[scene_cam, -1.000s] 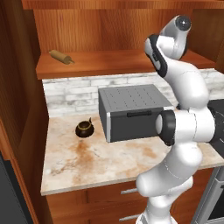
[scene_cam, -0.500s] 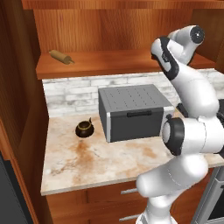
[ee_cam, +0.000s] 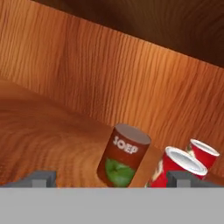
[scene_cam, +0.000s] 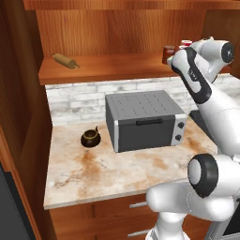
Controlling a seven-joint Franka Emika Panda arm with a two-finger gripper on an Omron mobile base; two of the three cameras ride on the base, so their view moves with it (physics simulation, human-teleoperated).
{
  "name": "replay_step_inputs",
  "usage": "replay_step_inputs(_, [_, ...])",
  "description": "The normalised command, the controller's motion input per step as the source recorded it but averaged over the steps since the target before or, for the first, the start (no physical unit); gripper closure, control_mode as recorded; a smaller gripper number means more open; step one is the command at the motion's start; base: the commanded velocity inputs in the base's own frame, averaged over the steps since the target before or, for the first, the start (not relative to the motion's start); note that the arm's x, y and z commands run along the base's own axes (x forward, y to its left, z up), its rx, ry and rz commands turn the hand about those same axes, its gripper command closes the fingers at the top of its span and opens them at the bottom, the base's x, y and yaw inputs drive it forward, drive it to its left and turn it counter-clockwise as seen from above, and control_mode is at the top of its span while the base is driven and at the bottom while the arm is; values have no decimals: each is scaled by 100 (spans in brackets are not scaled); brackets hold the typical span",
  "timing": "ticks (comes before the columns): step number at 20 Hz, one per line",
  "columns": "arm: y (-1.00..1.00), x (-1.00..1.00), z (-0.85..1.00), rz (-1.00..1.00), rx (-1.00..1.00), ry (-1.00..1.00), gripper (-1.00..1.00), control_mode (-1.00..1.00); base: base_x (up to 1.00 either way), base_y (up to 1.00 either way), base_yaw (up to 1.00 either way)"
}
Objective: Pick the cans from the counter and place them in their designated side in the cabinet.
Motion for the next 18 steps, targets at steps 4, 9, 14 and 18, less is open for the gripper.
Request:
replay_step_inputs(4, [28, -80, 0, 8, -1, -3, -100, -100, 0, 0, 0])
replay_step_inputs(9, [28, -82, 0, 7, -3, 0, -100, -100, 0, 0, 0])
replay_step_inputs(14, [25, -81, 0, 6, -5, 0, -100, -100, 0, 0, 0])
replay_step_inputs(18, [23, -79, 0, 6, -7, 0, -100, -100, 0, 0, 0])
